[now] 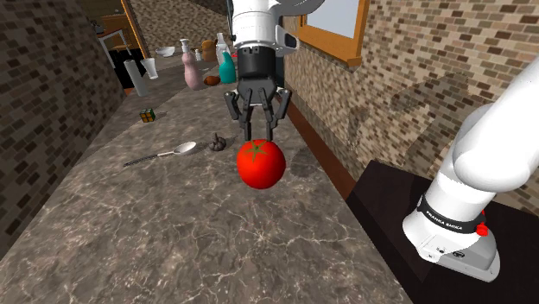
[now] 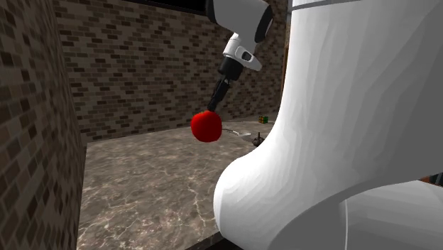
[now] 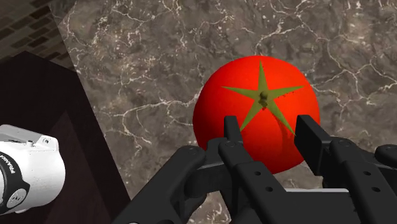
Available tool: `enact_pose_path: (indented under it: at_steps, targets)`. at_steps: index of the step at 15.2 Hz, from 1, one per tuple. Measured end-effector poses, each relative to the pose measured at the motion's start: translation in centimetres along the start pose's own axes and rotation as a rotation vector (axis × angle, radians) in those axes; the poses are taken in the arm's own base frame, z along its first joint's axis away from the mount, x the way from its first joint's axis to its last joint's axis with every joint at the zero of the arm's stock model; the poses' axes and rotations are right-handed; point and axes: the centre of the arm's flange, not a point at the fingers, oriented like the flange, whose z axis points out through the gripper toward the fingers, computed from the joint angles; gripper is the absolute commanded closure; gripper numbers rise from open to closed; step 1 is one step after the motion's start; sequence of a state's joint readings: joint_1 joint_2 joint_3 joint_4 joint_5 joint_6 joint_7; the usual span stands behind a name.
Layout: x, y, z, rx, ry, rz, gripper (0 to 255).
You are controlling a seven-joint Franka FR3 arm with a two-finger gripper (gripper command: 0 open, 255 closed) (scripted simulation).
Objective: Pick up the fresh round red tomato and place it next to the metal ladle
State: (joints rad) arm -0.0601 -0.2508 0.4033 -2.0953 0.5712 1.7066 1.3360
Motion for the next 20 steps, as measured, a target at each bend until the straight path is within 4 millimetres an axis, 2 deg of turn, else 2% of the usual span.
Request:
enact_pose_path:
  at_steps: [5,7,9,20]
  targets:
    - [-1.3,0.0,-2.2,0.0,0.0,0.0,255]
    - [-1.1,-1.3,-2.9,0.0,0.0,0.0,255]
    - [-0.3,-3.2,-3.5,-0.001,0.0,-0.001,255]
    - [3.8,-17.4,-6.9,-0.001,-0.001,-0.001,255]
